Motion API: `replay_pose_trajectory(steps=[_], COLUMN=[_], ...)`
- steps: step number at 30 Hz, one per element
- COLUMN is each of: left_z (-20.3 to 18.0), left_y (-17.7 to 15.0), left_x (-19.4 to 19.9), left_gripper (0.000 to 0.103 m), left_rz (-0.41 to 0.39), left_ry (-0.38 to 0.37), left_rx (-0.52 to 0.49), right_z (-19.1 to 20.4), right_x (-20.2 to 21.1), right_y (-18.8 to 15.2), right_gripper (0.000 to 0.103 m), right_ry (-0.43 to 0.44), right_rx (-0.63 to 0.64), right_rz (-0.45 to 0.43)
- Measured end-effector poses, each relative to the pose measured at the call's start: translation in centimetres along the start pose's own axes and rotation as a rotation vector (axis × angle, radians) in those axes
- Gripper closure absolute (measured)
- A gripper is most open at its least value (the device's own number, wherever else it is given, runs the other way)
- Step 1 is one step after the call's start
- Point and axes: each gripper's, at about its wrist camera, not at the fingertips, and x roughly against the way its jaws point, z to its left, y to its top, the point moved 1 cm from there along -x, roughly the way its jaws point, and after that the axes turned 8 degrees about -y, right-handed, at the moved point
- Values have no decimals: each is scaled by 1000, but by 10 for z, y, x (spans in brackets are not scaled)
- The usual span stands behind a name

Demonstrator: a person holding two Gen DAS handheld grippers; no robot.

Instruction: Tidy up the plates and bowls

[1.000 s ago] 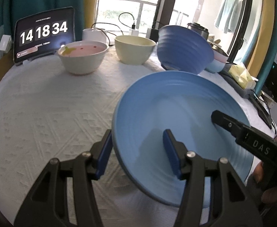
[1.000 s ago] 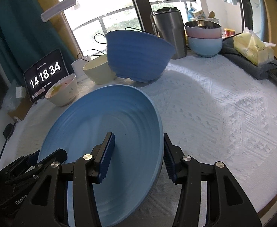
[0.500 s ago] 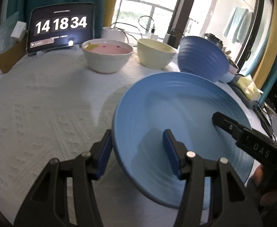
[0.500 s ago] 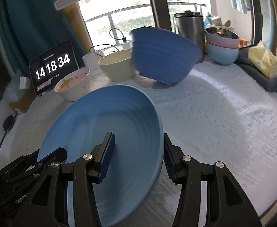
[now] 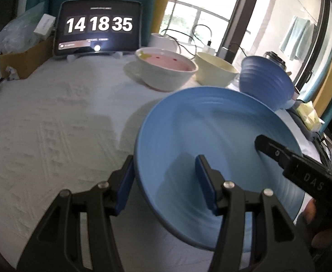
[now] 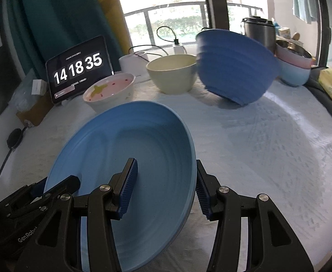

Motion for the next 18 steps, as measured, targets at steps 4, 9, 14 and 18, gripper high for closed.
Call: replay_pose_trajectory(steps=[4, 9, 14, 18], left_z=[13, 28, 44, 56], left_y=[3, 7, 11, 15], left_x=[3, 7, 11, 14], left_gripper=[48, 48, 48, 48], left_rz=[-4, -8, -15, -14], left_ry=[15, 29, 45, 55], left_rx=[10, 33, 54, 71], right_z=[13, 30, 45, 56], right_x=[-5, -10, -15, -21], right_y=[4, 7, 12, 17], right_gripper=[51, 51, 51, 51], right_ry=[13, 25, 38, 50], right_rx=[10, 28, 45, 57], right_rz=[8, 17, 20, 28])
